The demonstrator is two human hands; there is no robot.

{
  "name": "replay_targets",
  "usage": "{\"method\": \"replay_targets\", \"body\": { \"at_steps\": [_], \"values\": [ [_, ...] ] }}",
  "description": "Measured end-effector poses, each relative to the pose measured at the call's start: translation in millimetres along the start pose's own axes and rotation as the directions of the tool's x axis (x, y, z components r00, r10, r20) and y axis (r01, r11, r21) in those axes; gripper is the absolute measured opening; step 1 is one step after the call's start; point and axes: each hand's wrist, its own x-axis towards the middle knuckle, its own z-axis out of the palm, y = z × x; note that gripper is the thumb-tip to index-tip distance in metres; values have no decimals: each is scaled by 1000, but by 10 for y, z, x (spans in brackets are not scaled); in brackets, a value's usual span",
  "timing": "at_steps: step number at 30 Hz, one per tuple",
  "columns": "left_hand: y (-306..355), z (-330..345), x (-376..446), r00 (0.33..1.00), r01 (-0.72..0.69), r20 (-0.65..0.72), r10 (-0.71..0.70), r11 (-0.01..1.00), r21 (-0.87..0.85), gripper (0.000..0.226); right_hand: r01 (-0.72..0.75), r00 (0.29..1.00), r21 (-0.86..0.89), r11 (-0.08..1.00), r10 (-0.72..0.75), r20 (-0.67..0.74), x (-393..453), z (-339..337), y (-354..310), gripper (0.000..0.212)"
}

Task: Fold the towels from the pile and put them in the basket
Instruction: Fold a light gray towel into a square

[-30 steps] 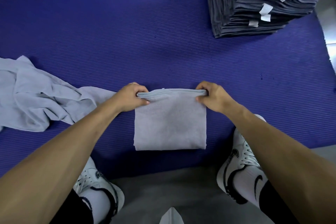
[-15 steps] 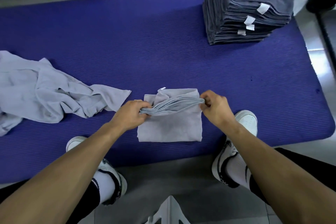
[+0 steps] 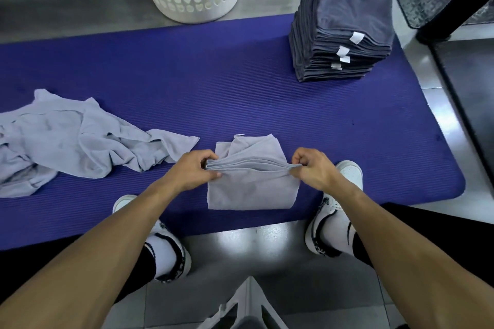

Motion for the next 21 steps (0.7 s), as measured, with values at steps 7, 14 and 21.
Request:
{"method": "replay_targets", "body": {
  "at_steps": [7,14,21],
  "values": [
    [75,145,-27,999,6,-37,-8,998,-59,8,-29,999,-63,998,31,20,-127,52,3,10],
    [78,197,557,986,161,10,-164,978,134,18,-66,997,8,998,66,-44,191,127,74,11],
    [190,473,1206,984,170,-55,-170,985,6,13,-73,992,36,997,76,-100,444,156,222,7]
  ]
}}
